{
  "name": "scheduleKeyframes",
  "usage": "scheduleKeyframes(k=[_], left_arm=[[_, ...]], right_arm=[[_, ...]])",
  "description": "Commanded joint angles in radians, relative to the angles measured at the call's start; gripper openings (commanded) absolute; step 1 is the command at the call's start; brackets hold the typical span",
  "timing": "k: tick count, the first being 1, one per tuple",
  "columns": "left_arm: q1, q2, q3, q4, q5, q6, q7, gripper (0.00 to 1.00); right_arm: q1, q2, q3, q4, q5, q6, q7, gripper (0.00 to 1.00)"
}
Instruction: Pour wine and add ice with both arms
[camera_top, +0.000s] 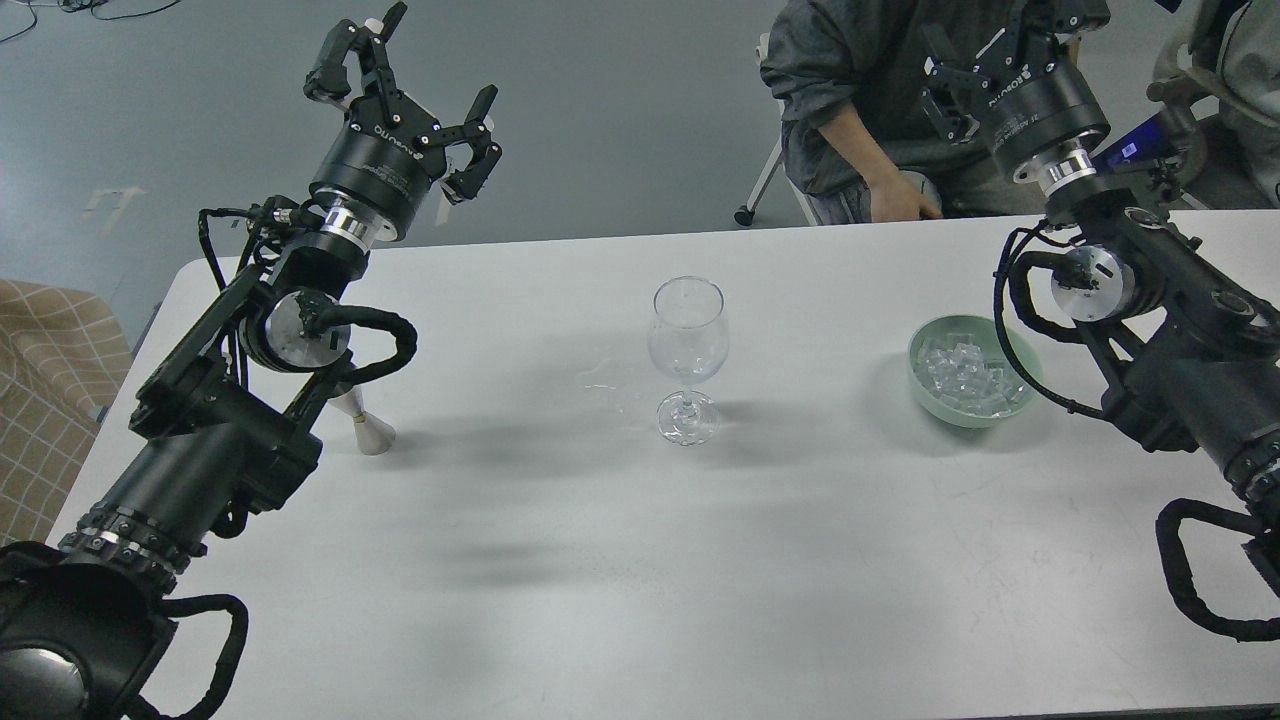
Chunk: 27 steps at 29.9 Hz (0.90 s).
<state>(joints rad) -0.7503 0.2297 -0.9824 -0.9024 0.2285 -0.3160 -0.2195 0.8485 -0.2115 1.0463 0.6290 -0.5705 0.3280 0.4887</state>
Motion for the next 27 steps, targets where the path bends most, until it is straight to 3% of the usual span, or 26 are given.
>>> scheduleKeyframes(k=[1,20,22,27], left_arm=[[0.003,-0.006,0.01,0.0,0.0,0.0,-0.001,0.98],[0.008,0.003,-0.01,0.016,-0.018,0.008,-0.014,0.98],[0.02,0.017,-0.035,0.016,-0.02,0.002,-0.023,0.98],[0.039,0.007,-0.081,0.017,-0.02,0.006,-0.109,0.98]], right_arm=[[-0.008,-0.008,0.009,-0.002,-0.002,-0.001,0.0,1.0],[-0.006,0.046,0.029,-0.005,0.001,-0.018,0.0,1.0],[-0.008,0.046,0.029,-0.003,0.001,-0.02,0.0,1.0],[-0.005,0.064,0.029,-0.017,0.006,-0.021,0.0,1.0]])
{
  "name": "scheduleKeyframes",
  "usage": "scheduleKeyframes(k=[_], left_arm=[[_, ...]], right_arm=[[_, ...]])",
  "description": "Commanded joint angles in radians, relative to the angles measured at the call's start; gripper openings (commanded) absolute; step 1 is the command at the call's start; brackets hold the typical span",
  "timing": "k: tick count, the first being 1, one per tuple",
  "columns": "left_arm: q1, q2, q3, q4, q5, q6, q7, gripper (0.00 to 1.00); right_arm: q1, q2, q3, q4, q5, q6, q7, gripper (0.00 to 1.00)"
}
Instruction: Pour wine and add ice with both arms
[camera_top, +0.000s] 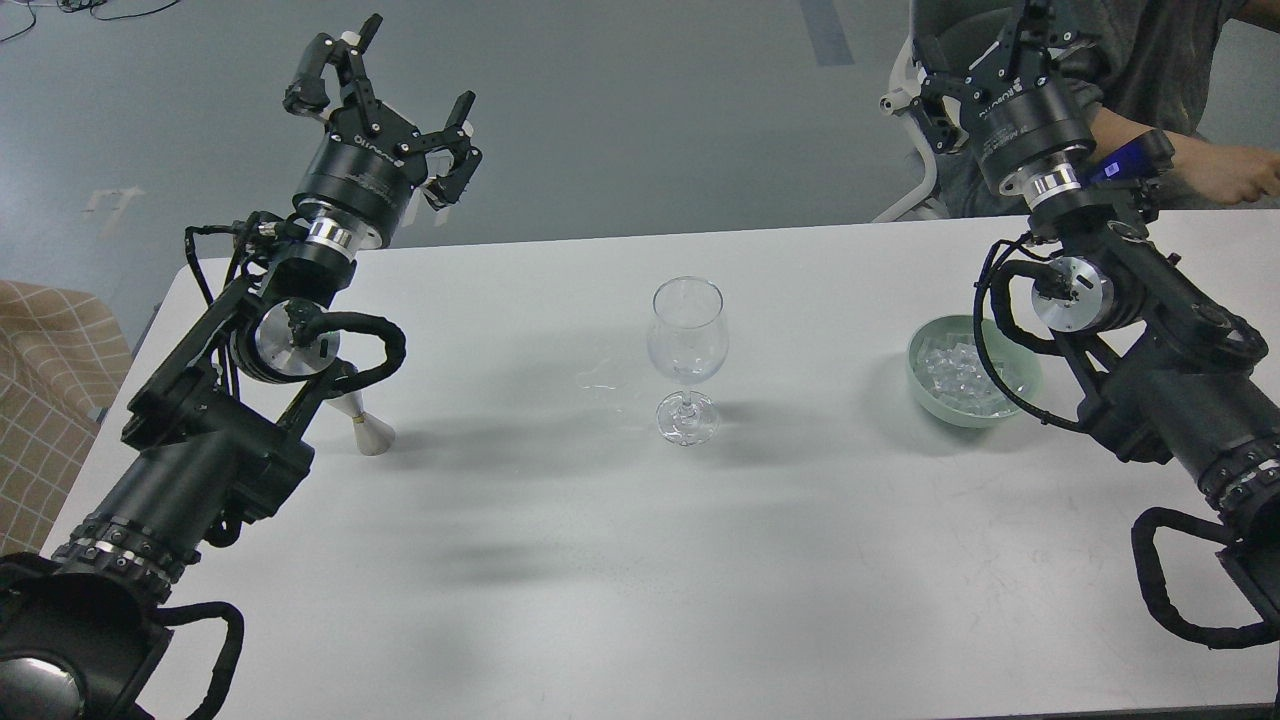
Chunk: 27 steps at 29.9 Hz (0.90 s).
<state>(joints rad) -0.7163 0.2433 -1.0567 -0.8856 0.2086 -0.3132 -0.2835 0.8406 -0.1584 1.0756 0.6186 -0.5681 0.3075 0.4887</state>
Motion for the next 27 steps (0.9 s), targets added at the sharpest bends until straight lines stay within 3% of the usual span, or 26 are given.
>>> scheduleKeyframes(k=[1,16,20,27], left_arm=[[0.004,-0.007,0.0,0.001,0.0,0.003,-0.045,0.98],[0.021,-0.012,0.011,-0.003,0.012,-0.023,-0.048,0.98],[0.021,-0.015,0.011,0.001,0.017,-0.009,-0.037,0.98],[0.021,-0.018,0.006,0.001,0.012,-0.001,-0.005,0.98]], right_arm=[[0.003,0.011,0.0,-0.007,0.007,-0.001,0.0,1.0],[0.026,0.022,-0.02,-0.03,0.043,0.005,0.0,1.0],[0.028,0.017,-0.043,-0.03,0.043,0.002,-0.068,1.0],[0.037,0.022,-0.051,-0.034,0.043,-0.016,-0.127,1.0]])
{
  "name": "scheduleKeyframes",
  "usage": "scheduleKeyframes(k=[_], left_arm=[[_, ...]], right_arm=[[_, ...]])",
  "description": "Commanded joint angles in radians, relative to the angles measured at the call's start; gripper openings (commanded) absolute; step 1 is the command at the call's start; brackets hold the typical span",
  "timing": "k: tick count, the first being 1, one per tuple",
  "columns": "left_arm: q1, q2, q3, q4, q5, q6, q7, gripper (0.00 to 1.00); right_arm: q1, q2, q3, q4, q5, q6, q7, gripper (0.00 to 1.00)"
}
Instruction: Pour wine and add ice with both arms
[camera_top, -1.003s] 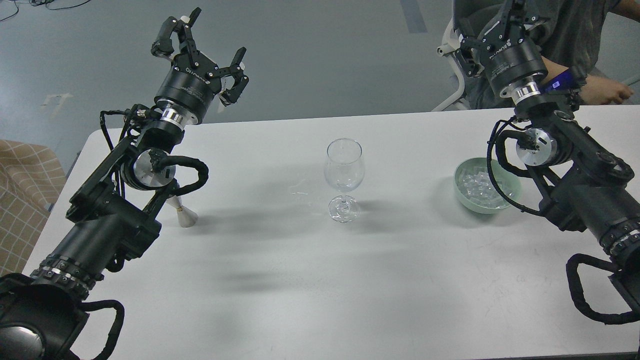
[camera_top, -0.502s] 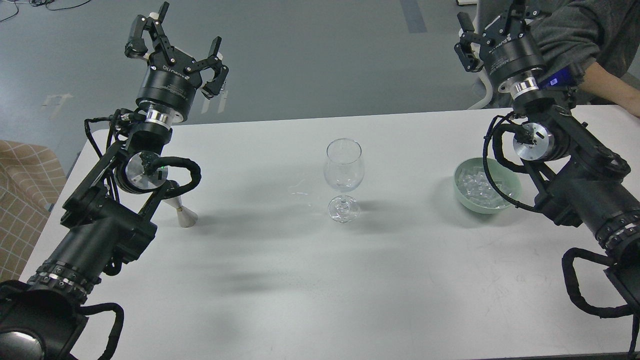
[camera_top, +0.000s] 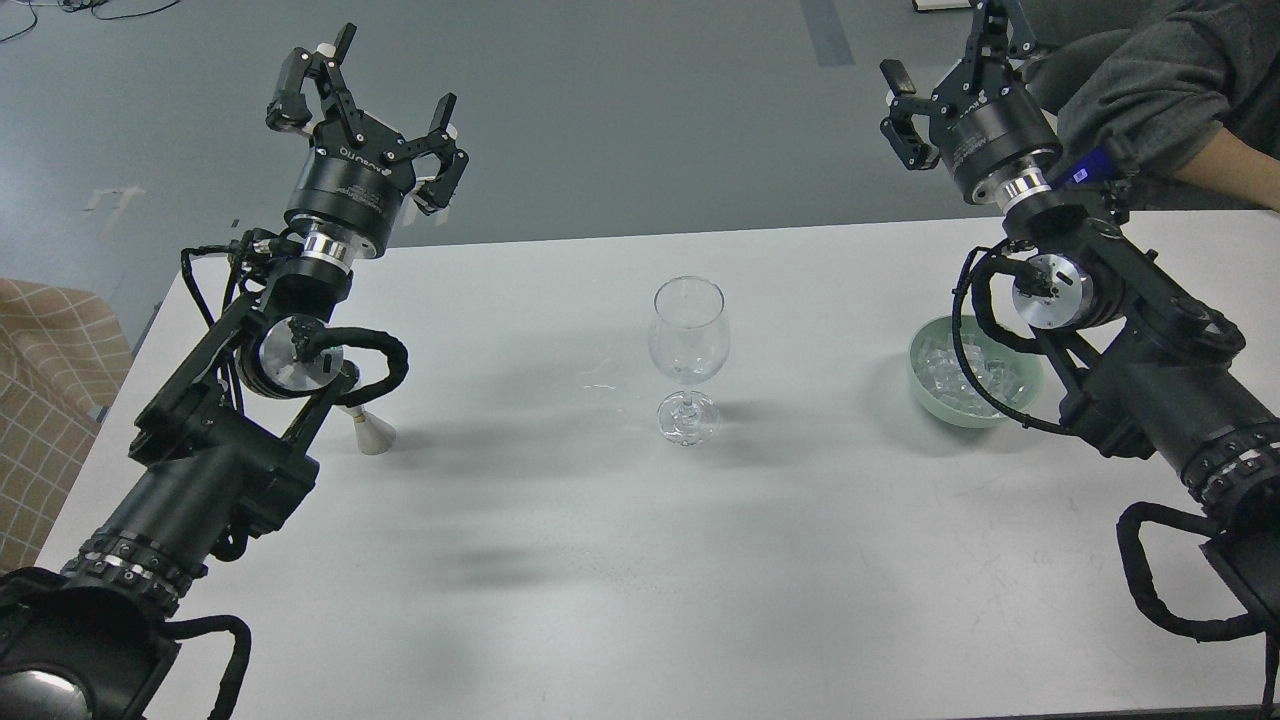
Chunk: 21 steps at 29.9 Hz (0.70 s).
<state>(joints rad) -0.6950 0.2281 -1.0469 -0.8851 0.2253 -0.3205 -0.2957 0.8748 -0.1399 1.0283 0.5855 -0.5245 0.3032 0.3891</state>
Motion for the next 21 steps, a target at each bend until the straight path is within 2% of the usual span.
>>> scheduleKeyframes(k=[1,3,5,12,15,21], left_arm=[[-0.001,-0.012,-0.005,0.0,-0.007,0.02,0.007,0.98],[0.0,-0.016,-0.01,-0.003,-0.011,0.05,0.01,0.98],[0.0,-0.015,-0.012,-0.003,-0.012,0.047,0.016,0.98],[0.005,-0.019,-0.025,-0.003,-0.027,-0.014,0.039,0.99],[0.035,-0.018,-0.044,-0.005,-0.061,-0.035,0.062,0.99],[0.043,-0.019,-0.047,-0.011,-0.06,-0.012,0.059,0.99]], right_arm=[[0.004,0.003,-0.004,-0.001,0.0,-0.022,-0.039,1.0],[0.006,0.006,-0.004,0.0,0.001,-0.027,-0.052,1.0],[0.006,0.006,-0.001,0.002,0.005,-0.026,-0.053,1.0],[0.006,0.003,0.003,-0.001,0.121,0.042,-0.052,1.0],[0.007,0.0,0.001,-0.004,0.167,0.062,-0.055,1.0],[0.007,-0.001,0.003,-0.015,0.187,0.06,-0.058,1.0]])
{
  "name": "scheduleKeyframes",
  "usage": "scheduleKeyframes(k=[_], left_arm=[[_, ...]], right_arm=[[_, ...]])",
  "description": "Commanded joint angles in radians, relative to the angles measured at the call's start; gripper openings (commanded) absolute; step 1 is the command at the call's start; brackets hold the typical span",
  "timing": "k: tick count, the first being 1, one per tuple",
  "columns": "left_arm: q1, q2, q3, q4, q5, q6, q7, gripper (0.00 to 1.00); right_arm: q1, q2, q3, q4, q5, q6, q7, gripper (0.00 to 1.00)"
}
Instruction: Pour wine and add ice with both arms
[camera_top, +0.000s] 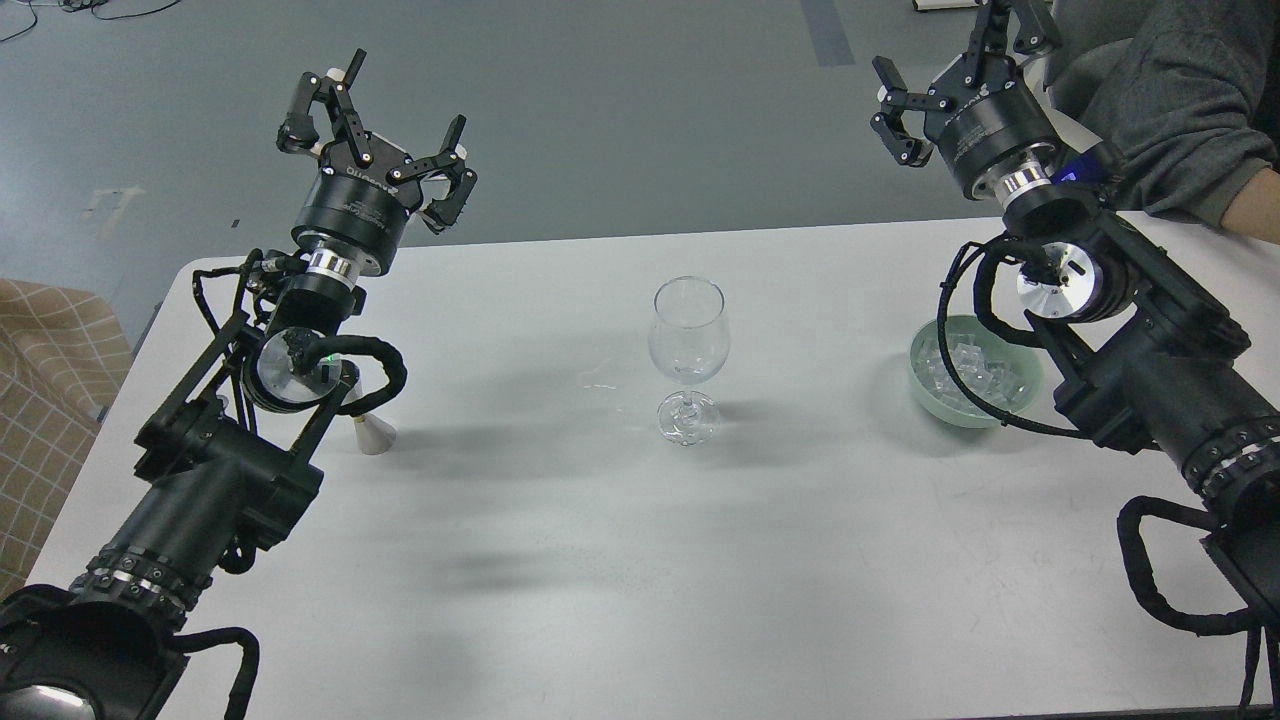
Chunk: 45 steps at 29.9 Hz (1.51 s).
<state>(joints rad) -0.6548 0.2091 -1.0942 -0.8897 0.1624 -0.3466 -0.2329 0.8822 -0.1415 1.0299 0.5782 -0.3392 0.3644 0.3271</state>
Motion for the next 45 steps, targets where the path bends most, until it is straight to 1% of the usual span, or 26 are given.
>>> scheduleKeyframes(k=[1,5,8,18,29,33,35,39,45], left_arm=[[0.003,0.0,0.0,-0.009,0.003,0.018,-0.005,0.99],[0.006,0.0,-0.001,-0.012,0.003,0.015,-0.006,0.99],[0.006,0.0,0.002,-0.012,0.014,0.011,-0.028,0.99],[0.014,0.009,0.0,-0.012,0.016,0.02,-0.031,0.99],[0.014,0.024,0.0,-0.017,0.025,0.02,-0.026,0.99],[0.012,0.023,0.011,-0.017,0.028,0.029,-0.016,0.99],[0.014,0.026,0.013,-0.04,0.038,0.029,-0.019,0.99],[0.014,0.03,0.017,-0.066,0.071,0.044,-0.016,0.99],[0.015,0.036,0.022,-0.089,0.164,0.067,-0.003,0.99]], right_arm=[[0.0,-0.001,0.001,-0.009,0.0,-0.001,0.006,1.0],[0.0,0.0,-0.002,-0.004,-0.001,0.001,0.007,1.0],[0.0,0.0,-0.002,-0.003,-0.001,-0.001,0.01,1.0],[-0.011,-0.001,-0.004,0.003,-0.006,-0.001,0.01,1.0],[-0.009,-0.003,-0.007,0.003,-0.02,-0.01,0.01,1.0],[-0.011,-0.007,-0.007,0.005,-0.018,-0.01,0.01,1.0],[-0.014,-0.007,-0.005,0.008,-0.02,-0.004,0.023,1.0],[-0.012,-0.009,-0.008,0.011,-0.02,0.002,0.026,1.0],[-0.017,-0.033,-0.073,0.055,-0.02,0.004,0.032,1.0]])
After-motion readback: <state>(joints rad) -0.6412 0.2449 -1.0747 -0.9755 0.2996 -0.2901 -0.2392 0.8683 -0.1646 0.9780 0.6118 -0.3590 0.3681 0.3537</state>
